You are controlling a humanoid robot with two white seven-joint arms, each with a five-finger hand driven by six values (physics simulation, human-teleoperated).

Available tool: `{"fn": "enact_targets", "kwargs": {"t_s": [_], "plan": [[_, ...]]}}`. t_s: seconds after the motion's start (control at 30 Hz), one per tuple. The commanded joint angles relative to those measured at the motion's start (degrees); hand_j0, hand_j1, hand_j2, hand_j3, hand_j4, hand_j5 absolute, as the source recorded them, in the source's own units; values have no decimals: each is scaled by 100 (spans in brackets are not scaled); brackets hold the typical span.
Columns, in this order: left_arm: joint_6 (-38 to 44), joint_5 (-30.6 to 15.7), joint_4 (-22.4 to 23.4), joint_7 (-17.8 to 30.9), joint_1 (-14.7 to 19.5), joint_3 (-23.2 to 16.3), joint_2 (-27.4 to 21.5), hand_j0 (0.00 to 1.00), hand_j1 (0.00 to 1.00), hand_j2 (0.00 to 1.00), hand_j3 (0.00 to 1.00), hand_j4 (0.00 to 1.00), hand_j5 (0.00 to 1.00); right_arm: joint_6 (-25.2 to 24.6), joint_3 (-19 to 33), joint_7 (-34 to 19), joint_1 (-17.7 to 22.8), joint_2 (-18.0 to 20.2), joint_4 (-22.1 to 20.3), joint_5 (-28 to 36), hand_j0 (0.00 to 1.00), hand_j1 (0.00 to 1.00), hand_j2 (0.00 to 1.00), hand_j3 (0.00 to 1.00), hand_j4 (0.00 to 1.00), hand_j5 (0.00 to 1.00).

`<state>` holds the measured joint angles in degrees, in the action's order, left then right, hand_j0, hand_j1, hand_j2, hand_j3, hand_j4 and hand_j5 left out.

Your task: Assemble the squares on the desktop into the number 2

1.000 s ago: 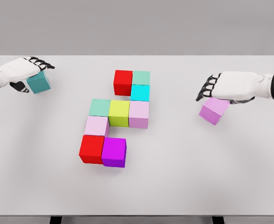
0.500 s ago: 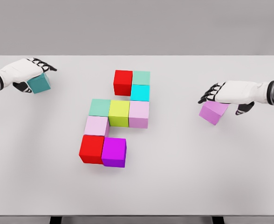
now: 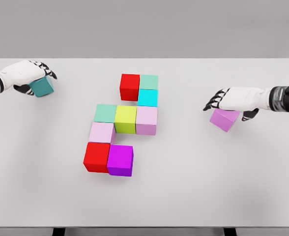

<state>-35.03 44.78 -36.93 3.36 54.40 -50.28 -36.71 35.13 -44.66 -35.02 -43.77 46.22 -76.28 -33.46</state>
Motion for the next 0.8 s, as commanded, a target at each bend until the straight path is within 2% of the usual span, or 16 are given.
{"fn": "enact_targets", "kwargs": {"t_s": [0.0, 0.23, 0.43, 0.53, 0.6, 0.77], "plan": [[3, -31, -16, -2, 0, 19, -3, 75, 75, 75, 75, 75, 75, -13, -8, 2, 0, -60, 7, -160, 97, 97, 97, 97, 97, 97], [3, -31, -24, -2, 70, 19, 15, 77, 77, 77, 77, 77, 77, -13, -130, 2, 9, -95, 95, -336, 86, 86, 86, 86, 86, 86], [3, -13, -24, -2, 141, 19, 112, 77, 77, 77, 77, 77, 77, -13, -184, 2, -9, -43, 69, -328, 64, 64, 64, 64, 64, 64], [3, -13, -24, -2, 141, 19, 164, 77, 77, 77, 77, 77, 77, -13, -175, 2, -9, -34, 43, -319, 57, 57, 57, 57, 57, 57], [3, -13, -24, -2, 132, 19, 199, 77, 77, 77, 77, 77, 77, -13, -131, 2, -26, -25, 34, -292, 57, 57, 57, 57, 57, 57], [3, -13, -42, -2, 141, 28, 279, 77, 77, 77, 77, 77, 77, -13, -104, 2, -35, 124, -493, -257, 53, 53, 53, 53, 53, 53]]}}
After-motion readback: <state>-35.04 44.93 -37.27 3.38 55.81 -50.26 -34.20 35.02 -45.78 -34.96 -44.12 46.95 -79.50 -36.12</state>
